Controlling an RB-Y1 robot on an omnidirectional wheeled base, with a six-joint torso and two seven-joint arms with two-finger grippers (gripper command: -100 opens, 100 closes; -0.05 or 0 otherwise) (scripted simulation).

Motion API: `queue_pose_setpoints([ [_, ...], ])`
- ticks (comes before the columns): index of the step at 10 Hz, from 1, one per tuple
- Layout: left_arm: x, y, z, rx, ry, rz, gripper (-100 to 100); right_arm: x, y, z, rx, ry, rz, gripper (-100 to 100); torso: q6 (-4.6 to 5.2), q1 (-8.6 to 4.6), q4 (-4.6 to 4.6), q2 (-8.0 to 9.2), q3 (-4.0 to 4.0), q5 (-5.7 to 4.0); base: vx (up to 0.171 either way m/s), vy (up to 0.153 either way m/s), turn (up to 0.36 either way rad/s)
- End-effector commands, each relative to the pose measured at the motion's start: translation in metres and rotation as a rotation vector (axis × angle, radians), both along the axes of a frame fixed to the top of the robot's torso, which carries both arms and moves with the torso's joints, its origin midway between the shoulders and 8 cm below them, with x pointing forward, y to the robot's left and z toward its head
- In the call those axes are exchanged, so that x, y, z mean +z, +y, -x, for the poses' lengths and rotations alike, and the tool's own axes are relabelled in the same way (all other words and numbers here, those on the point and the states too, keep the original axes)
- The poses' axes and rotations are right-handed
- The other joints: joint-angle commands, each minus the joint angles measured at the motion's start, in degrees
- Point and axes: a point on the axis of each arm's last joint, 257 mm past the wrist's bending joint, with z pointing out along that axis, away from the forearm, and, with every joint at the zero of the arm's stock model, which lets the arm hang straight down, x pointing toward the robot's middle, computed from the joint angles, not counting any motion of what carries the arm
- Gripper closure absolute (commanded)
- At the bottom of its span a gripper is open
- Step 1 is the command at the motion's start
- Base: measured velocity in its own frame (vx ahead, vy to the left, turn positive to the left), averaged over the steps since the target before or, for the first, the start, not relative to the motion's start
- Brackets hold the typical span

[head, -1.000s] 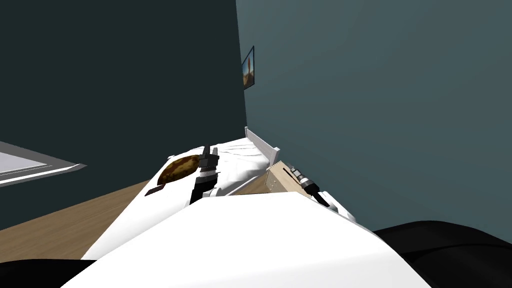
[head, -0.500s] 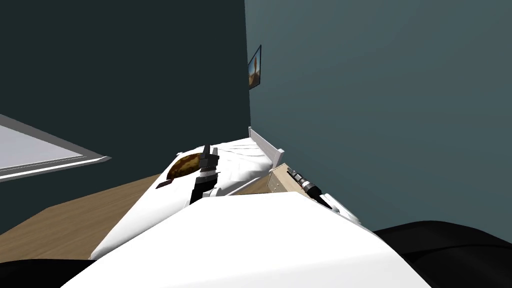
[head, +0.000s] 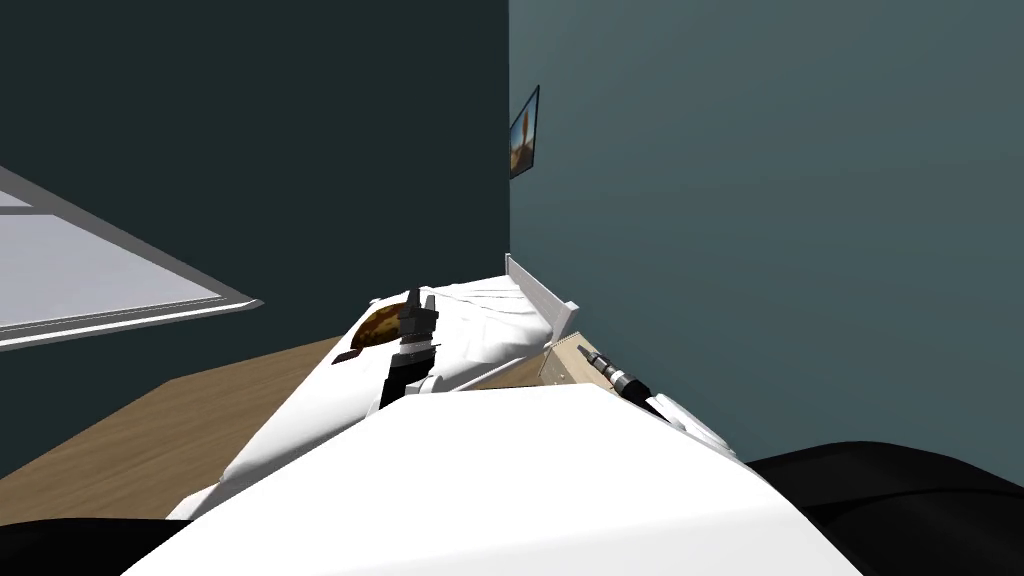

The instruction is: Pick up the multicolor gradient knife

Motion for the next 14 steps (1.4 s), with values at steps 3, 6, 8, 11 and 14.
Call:
queue_pose_setpoints([
  [3,0.0,0.0,0.0,0.0,0.0,0.0,0,-0.043,-0.026,0.035,0.033,0.131,0.092,-100,-0.06,-0.03,0.0,-0.02,-0.01,-0.01,0.045,0.008,0.171],
  [6,0.0,0.0,0.0,0.0,0.0,0.0,0,-0.069,-0.046,0.063,0.04,0.221,0.145,-100,-0.03,-0.02,-0.02,-0.12,-0.06,0.0,0.06,0.001,0.143],
  [8,0.0,0.0,0.0,0.0,0.0,0.0,0,-0.084,-0.058,0.083,0.059,0.281,0.185,-100,0.01,-0.03,0.0,0.02,0.01,-0.01,0.028,-0.005,0.092],
  [11,0.0,0.0,0.0,0.0,0.0,0.0,0,-0.11,-0.084,0.127,0.083,0.405,0.249,-100,-0.04,-0.07,-0.01,-0.06,-0.03,-0.01,0.058,-0.017,0.236],
  [14,0.0,0.0,0.0,0.0,0.0,0.0,0,-0.124,-0.099,0.156,0.099,0.48,0.287,-100,-0.01,-0.14,-0.02,-0.1,-0.06,-0.02,0.057,-0.035,0.114],
])
